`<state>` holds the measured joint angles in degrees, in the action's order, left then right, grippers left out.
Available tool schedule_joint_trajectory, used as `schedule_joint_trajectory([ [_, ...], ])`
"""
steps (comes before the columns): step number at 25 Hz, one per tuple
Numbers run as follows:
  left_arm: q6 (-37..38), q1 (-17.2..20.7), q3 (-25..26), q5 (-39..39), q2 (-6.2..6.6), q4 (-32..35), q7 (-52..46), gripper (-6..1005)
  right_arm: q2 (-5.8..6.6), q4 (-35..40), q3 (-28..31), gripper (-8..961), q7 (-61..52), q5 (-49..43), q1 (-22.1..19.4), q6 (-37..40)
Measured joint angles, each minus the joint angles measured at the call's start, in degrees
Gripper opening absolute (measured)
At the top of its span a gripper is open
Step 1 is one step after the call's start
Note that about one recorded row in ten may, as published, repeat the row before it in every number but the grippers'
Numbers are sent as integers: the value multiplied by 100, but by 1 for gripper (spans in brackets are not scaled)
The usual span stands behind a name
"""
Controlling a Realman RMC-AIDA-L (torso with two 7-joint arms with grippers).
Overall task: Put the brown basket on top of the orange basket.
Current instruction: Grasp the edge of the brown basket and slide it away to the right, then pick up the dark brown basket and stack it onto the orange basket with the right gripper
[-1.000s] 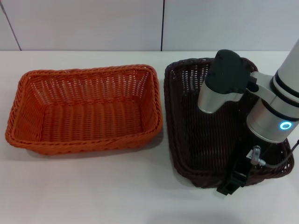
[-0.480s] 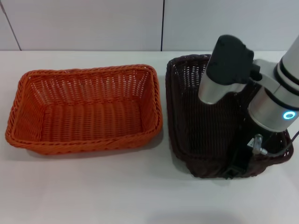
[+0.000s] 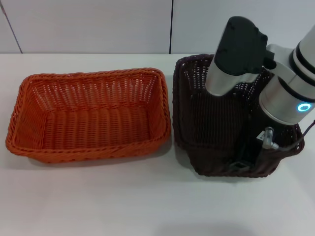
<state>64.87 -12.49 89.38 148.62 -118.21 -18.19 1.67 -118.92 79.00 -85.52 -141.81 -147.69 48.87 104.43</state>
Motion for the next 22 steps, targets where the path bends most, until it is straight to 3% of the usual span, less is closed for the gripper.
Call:
schedule_joint_trajectory([
  [9, -1, -10, 0, 0, 0, 9, 0, 807, 1, 714, 175, 140, -153, -275, 69, 242],
  [22, -1, -35, -6, 0, 0, 22, 0, 807, 0, 1532, 281, 144, -341, -770, 388, 643],
])
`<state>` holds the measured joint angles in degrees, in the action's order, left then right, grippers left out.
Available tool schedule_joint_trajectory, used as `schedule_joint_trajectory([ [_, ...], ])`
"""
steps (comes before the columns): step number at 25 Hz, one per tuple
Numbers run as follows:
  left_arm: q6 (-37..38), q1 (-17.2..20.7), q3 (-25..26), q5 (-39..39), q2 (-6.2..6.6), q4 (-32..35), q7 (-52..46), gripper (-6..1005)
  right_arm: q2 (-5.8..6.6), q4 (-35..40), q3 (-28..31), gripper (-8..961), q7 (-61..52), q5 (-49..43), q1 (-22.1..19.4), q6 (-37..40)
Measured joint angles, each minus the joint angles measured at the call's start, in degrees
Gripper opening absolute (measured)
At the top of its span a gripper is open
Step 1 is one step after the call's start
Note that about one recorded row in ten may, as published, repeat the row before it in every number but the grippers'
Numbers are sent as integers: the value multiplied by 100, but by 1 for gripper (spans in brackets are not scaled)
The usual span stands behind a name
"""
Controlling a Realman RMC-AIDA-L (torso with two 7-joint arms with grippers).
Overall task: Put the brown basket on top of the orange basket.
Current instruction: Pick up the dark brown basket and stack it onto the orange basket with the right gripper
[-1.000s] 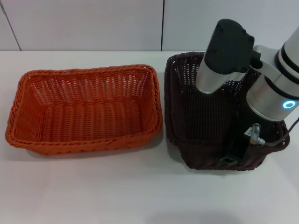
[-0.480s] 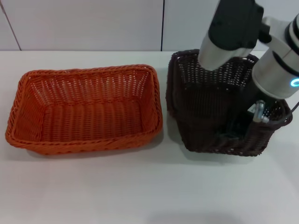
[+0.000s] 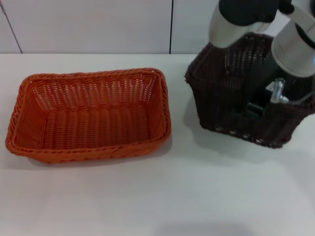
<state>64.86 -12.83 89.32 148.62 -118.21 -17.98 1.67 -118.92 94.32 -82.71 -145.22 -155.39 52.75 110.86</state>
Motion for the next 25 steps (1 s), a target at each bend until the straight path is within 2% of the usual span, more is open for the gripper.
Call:
schedule_joint_trajectory([
  [8, 1, -7, 4, 0, -9, 5, 0, 807, -18, 550, -421, 146, 441, -98, 78, -194],
  [9, 2, -15, 5, 0, -10, 5, 0, 807, -36, 733, -713, 147, 932, -92, -24, -319],
  [10, 2, -15, 5, 0, -10, 5, 0, 807, -36, 733, -713, 147, 932, -92, -24, -319],
  [12, 2, -15, 5, 0, -10, 5, 0, 807, -58, 949, -1092, 148, 1535, -35, -241, -499],
  [14, 2, -19, 6, -1, -15, 5, 0, 807, -80, 1149, -1674, 148, 2187, -51, -494, -875],
  [20, 0, -6, 6, 0, -26, 39, -189, 807, -81, 1115, -1957, 150, 3078, -103, -661, -1369],
  [25, 11, 11, 6, 0, -28, 57, -234, 807, -83, 1068, -1922, 151, 3960, -103, -861, -1881],
])
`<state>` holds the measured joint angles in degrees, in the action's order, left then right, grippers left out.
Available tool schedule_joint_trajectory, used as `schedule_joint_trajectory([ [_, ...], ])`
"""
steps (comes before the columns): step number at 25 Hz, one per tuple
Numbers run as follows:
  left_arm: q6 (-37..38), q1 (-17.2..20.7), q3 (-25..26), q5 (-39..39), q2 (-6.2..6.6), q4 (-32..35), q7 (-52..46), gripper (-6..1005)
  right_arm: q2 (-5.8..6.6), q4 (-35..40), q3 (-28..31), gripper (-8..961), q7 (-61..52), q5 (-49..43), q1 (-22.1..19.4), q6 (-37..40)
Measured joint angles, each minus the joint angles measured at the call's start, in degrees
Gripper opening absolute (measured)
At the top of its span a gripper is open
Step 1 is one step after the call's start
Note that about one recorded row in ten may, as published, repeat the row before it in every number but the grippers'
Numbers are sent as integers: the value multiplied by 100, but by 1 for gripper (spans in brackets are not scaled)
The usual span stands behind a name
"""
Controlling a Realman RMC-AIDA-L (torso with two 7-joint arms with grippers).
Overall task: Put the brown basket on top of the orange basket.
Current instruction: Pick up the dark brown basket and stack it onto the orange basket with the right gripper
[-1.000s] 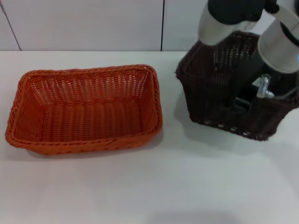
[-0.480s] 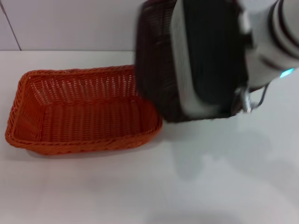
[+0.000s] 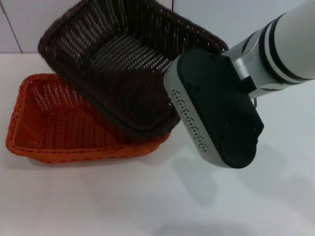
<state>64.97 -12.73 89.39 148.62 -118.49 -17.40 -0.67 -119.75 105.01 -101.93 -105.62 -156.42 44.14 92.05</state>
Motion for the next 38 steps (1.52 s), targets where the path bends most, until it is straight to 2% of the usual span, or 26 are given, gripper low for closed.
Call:
schedule_joint_trajectory([
  [4, -6, -9, 0, 0, -7, 27, -2, 807, -11, -152, -7, 153, 1129, 44, -373, -789],
  [8, -9, -17, 0, 0, -8, 31, -3, 807, -12, -305, -48, 154, 1591, 169, -538, -1177],
  [12, 22, -19, 10, -78, -8, 22, -3, 807, -14, -477, -12, 155, 2649, 830, -853, -1704],
  [15, 25, -16, 15, -171, -5, -6, -3, 807, -14, -610, 62, 156, 3204, 1146, -964, -1819],
  [28, -11, -42, 18, -259, -7, 21, -3, 807, 41, -1491, 361, 160, 4300, 1582, -923, -2484],
  [38, -17, -52, 17, -263, -18, 16, -3, 807, 83, -1750, 575, 163, 4878, 1884, -776, -2505],
])
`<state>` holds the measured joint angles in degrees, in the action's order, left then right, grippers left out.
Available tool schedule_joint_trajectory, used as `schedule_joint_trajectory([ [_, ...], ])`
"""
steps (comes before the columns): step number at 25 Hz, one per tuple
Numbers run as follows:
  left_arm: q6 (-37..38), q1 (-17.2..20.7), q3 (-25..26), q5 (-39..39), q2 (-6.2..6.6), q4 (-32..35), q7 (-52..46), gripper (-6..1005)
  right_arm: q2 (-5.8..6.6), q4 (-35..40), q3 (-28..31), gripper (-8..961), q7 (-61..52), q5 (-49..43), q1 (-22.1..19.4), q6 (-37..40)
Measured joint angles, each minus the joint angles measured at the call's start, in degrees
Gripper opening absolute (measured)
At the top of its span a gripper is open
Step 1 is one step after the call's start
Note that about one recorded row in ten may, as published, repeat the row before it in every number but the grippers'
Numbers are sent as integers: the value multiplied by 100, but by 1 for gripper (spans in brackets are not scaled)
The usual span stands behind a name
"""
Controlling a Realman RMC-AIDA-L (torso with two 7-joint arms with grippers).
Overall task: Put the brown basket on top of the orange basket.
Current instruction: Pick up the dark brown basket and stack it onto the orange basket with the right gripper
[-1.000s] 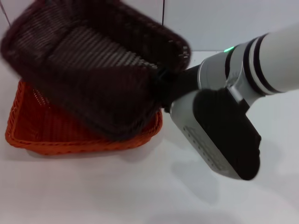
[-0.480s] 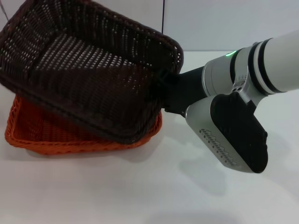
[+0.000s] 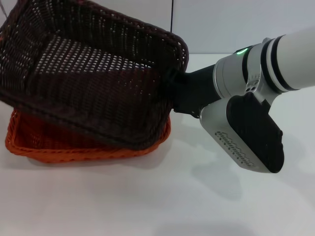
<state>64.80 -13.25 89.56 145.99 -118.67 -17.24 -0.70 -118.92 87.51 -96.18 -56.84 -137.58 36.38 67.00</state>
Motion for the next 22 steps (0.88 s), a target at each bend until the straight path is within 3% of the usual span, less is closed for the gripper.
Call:
schedule_joint_trajectory([
  [22, -61, -53, -54, -9, -16, -5, -51, 807, 45, -717, 267, 170, 639, 425, 170, -154],
])
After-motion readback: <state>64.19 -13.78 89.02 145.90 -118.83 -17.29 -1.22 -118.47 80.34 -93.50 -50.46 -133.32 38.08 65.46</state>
